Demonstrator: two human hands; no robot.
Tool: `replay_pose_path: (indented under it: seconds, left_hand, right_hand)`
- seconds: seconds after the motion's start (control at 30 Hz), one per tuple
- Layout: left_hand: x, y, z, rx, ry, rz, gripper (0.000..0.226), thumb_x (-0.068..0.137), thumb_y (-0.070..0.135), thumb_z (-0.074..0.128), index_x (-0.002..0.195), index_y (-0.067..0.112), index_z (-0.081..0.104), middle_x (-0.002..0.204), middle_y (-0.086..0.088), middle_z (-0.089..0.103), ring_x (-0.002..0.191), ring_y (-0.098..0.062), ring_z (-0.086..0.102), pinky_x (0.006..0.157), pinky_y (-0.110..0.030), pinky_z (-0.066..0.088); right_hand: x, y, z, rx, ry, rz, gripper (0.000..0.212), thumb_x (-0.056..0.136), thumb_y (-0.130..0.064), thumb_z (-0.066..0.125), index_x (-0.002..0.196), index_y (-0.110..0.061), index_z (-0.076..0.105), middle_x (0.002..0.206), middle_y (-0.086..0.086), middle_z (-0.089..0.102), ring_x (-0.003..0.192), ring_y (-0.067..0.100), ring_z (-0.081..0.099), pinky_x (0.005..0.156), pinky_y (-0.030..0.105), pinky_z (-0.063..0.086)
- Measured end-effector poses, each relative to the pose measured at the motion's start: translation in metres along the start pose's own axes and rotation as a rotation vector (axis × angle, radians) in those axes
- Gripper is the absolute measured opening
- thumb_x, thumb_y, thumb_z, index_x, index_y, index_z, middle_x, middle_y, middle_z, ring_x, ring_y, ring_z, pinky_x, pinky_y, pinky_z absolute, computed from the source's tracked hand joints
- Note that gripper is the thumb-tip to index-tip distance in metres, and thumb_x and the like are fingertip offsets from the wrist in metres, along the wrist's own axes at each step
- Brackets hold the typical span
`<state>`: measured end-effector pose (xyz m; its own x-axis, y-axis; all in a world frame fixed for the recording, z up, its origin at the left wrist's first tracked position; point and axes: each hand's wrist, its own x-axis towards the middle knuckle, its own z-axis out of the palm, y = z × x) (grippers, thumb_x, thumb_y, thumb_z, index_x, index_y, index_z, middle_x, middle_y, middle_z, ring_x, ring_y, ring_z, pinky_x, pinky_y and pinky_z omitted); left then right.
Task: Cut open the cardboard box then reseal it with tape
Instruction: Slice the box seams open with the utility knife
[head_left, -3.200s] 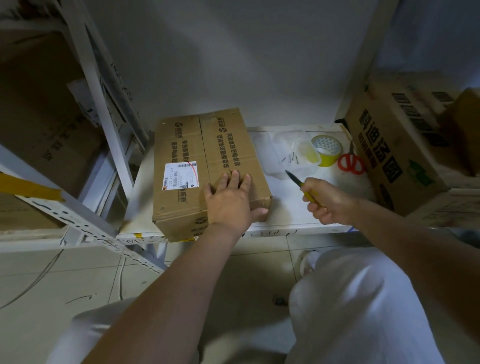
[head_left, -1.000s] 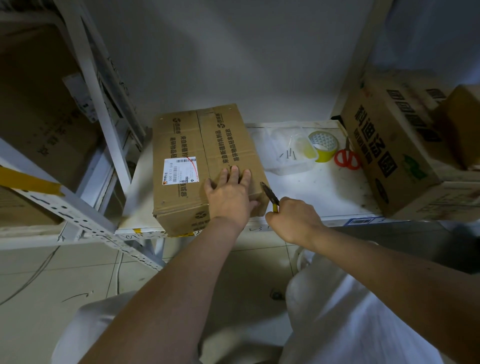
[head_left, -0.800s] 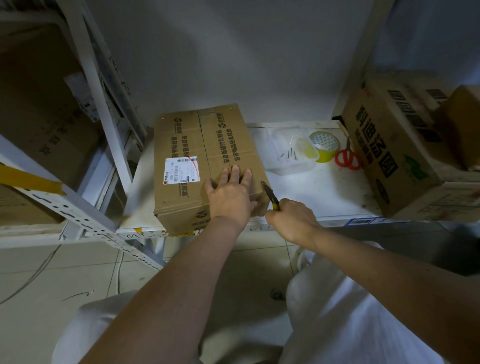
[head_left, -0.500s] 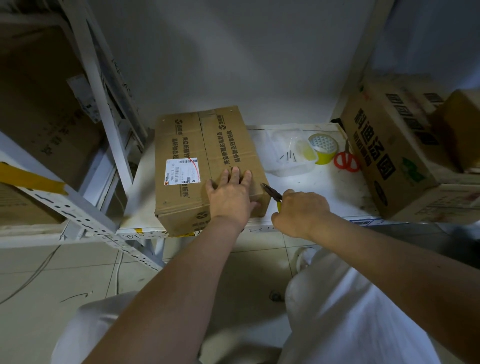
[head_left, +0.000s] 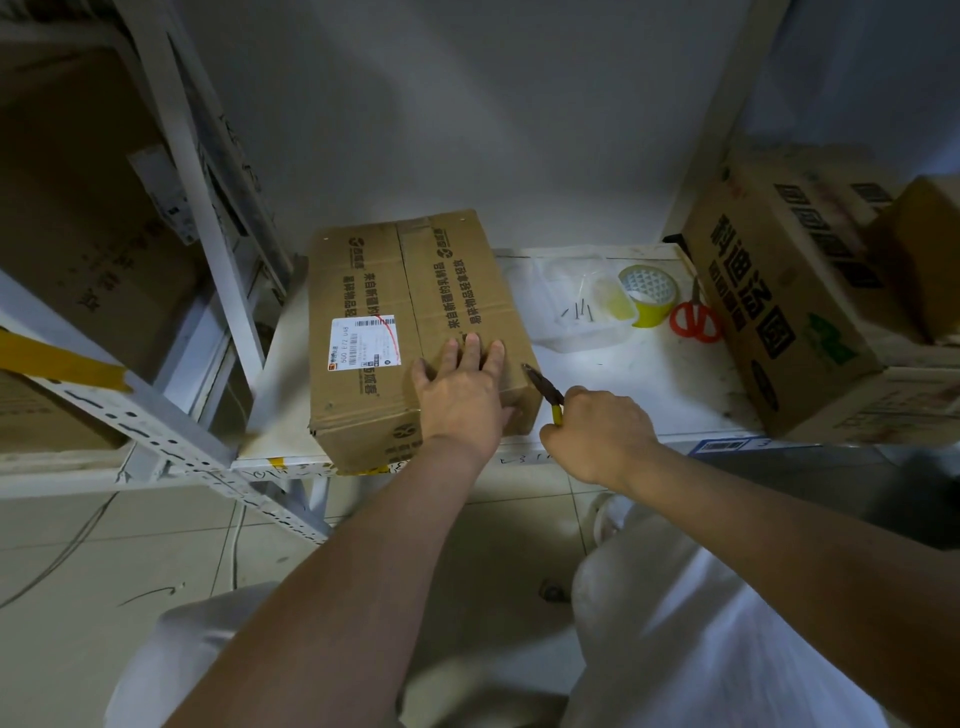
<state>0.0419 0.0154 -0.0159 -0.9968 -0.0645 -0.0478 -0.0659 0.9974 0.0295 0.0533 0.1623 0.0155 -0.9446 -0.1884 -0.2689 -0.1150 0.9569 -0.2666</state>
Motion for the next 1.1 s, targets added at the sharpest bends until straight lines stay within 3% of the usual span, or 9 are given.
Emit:
replay_pose_path:
  seconds: [0.07,0.2,0.27,0.47,0.63,0.77,1.1]
  left_hand:
    - [-0.001,0.000,0.000,0.006,-0.002,0.000,0.077,0.091,0.050,0.054,0.153,0.028,0.013,0.162,-0.001,0.012,0.149,-0.024,0.011,0.115,-0.056,0.016]
    - [-0.001,-0.001,-0.003,-0.005,-0.018,0.003,0.070,0.093,0.025,0.049,0.153,0.030,0.013,0.163,-0.001,0.010,0.150,-0.023,0.009,0.115,-0.055,0.014]
    - [-0.001,-0.001,-0.009,0.005,-0.067,0.018,0.071,0.093,0.028,0.048,0.154,0.030,0.011,0.163,-0.001,0.009,0.150,-0.022,0.007,0.116,-0.054,0.014]
    - [0.005,-0.003,-0.007,-0.014,-0.015,0.024,0.077,0.088,0.056,0.054,0.152,0.030,0.021,0.160,0.001,0.020,0.148,-0.022,0.015,0.113,-0.050,0.020]
    - [0.009,-0.006,-0.002,0.043,0.078,0.058,0.081,0.083,0.076,0.036,0.148,0.028,0.032,0.155,-0.001,0.032,0.143,-0.024,0.028,0.109,-0.045,0.026]
    - [0.008,-0.004,0.001,0.025,0.127,0.038,0.076,0.086,0.075,0.025,0.144,0.027,0.039,0.150,0.000,0.039,0.140,-0.023,0.032,0.108,-0.043,0.026]
    - [0.011,-0.004,0.001,0.037,0.093,0.033,0.070,0.090,0.070,0.028,0.144,0.025,0.040,0.150,-0.002,0.040,0.140,-0.023,0.033,0.108,-0.043,0.029]
  right_hand:
    - [0.001,-0.001,0.004,0.004,0.041,0.001,0.024,0.087,-0.037,0.049,0.092,-0.014,0.045,0.096,0.010,0.063,0.080,0.028,0.052,0.069,0.031,0.041]
    - [0.033,-0.017,-0.028,0.111,0.240,0.000,0.029,0.086,-0.041,0.050,0.093,-0.014,0.047,0.097,0.012,0.064,0.092,0.035,0.061,0.071,0.033,0.042]
    - [0.051,-0.029,-0.052,0.108,0.275,-0.031,0.027,0.084,-0.038,0.051,0.094,-0.013,0.049,0.093,0.012,0.060,0.091,0.035,0.058,0.069,0.032,0.039]
    - [0.072,-0.007,-0.047,0.068,0.130,-0.033,0.025,0.085,-0.036,0.049,0.093,-0.013,0.048,0.090,0.010,0.056,0.082,0.030,0.052,0.066,0.030,0.038]
    - [0.100,0.032,-0.042,0.016,0.102,0.100,0.031,0.089,-0.036,0.044,0.102,-0.008,0.051,0.097,0.011,0.054,0.089,0.029,0.051,0.073,0.030,0.037]
    - [0.124,0.045,-0.044,-0.074,0.104,0.143,0.036,0.086,-0.034,0.044,0.108,-0.007,0.055,0.101,0.011,0.059,0.089,0.028,0.051,0.073,0.030,0.038]
    - [0.134,0.051,-0.042,-0.158,0.022,0.239,0.045,0.080,-0.036,0.046,0.116,-0.010,0.054,0.094,0.007,0.056,0.086,0.027,0.052,0.070,0.030,0.040]
